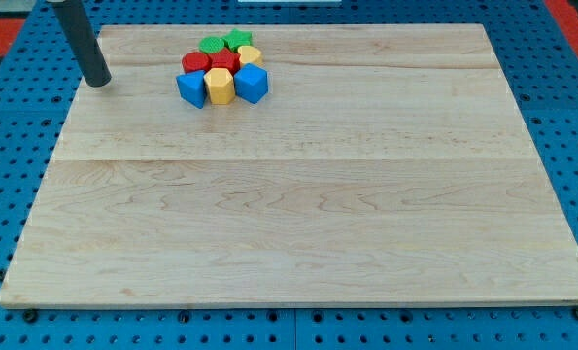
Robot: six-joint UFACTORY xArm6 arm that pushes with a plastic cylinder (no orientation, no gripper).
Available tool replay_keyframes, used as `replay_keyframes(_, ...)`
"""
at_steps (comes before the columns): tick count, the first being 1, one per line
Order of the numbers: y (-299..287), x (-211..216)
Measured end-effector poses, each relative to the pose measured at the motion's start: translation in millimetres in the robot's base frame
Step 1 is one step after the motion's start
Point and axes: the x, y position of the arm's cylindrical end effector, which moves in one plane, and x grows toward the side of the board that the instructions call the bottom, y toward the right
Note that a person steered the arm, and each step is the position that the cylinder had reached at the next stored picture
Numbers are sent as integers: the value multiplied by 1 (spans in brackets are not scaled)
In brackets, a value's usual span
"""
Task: Place your arm horizontal to the green circle
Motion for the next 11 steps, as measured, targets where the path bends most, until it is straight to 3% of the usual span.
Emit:
replay_keyframes(4, -1, 0)
replay_keyframes(6, 26, 25)
replay_keyframes(7, 53, 17)
replay_keyframes(11, 30, -22)
